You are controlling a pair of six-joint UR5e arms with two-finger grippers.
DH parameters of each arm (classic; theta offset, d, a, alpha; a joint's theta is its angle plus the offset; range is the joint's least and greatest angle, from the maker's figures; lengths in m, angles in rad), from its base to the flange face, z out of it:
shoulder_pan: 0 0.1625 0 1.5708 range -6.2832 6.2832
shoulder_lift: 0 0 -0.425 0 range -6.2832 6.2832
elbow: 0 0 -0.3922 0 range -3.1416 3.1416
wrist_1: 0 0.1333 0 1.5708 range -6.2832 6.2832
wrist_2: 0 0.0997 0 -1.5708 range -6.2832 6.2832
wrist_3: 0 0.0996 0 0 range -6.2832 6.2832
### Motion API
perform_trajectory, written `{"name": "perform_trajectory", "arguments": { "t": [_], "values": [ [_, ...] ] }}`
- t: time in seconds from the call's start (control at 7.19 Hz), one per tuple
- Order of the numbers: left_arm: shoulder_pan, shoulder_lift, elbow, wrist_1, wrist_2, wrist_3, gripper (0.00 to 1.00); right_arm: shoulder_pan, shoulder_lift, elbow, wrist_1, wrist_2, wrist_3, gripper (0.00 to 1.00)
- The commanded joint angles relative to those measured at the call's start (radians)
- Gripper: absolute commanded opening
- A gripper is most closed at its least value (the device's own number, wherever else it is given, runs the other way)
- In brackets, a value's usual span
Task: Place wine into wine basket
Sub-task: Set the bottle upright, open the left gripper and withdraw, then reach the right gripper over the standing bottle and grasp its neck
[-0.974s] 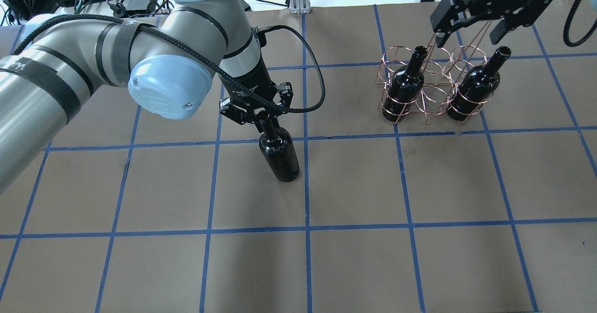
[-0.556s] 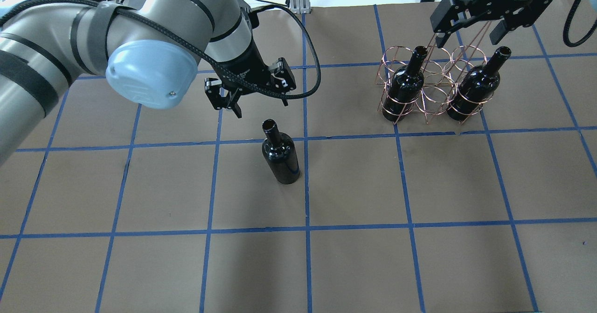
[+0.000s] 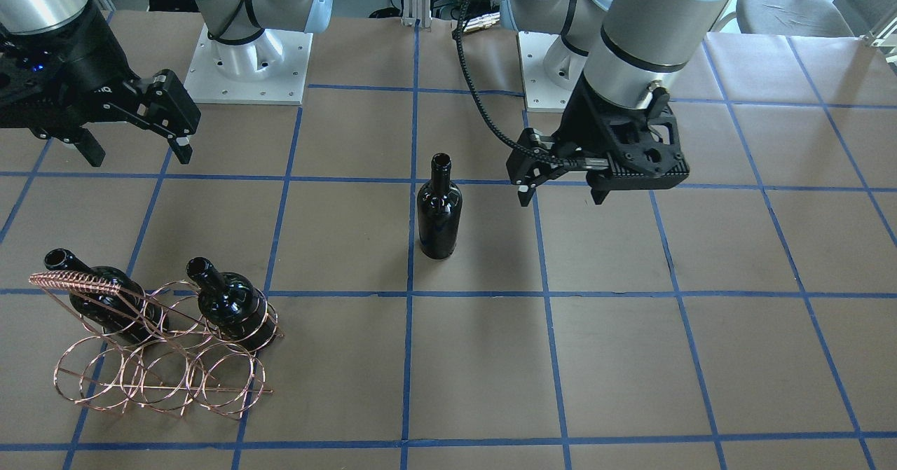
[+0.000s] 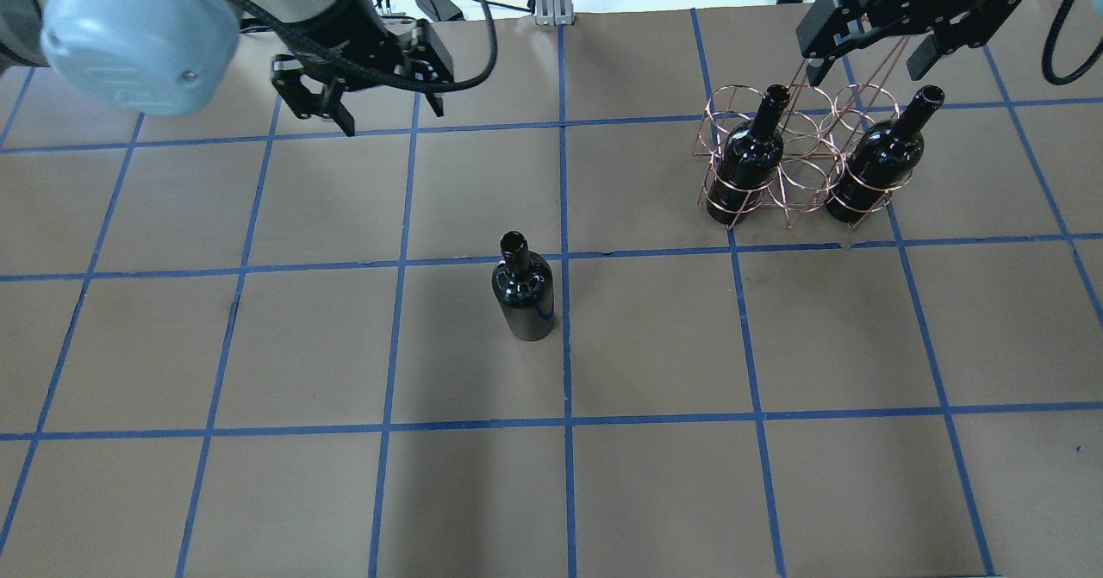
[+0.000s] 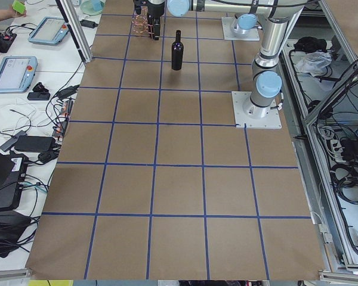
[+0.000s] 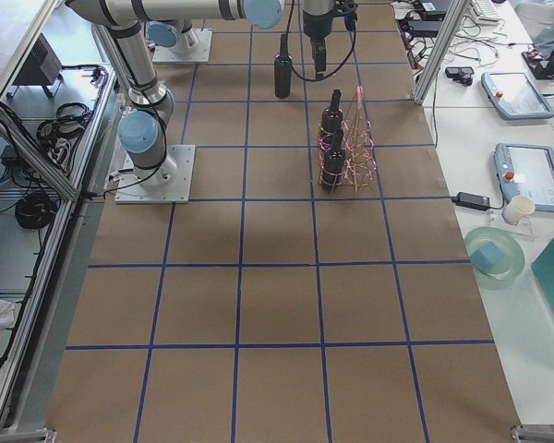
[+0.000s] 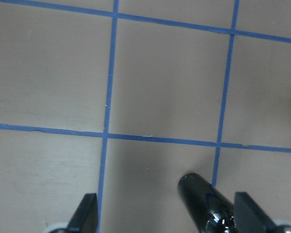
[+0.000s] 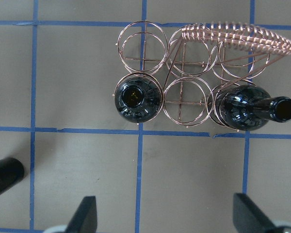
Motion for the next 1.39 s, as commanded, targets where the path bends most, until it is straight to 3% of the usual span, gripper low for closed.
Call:
{"name": "perform_trajectory", "arguments": {
  "t": [0.0,0.28,0.83,1.25],
  "values": [
    [0.061,0.045,0.010,-0.041,0.096,0.099,1.00,0.026,0.045,-0.023,0.004,-0.031,0.077,1.00],
    [0.098,0.080,0.006,-0.124,0.124,0.131,1.00,0.165,0.090,-0.063,0.002,-0.037,0.250,1.00],
    [0.155,0.122,0.001,-0.139,0.081,0.213,1.00,0.477,0.150,-0.130,0.002,-0.023,0.731,1.00],
    [0.161,0.135,-0.005,-0.146,0.092,0.272,1.00,0.607,0.208,-0.103,-0.015,-0.023,0.870,1.00]
  ]
}}
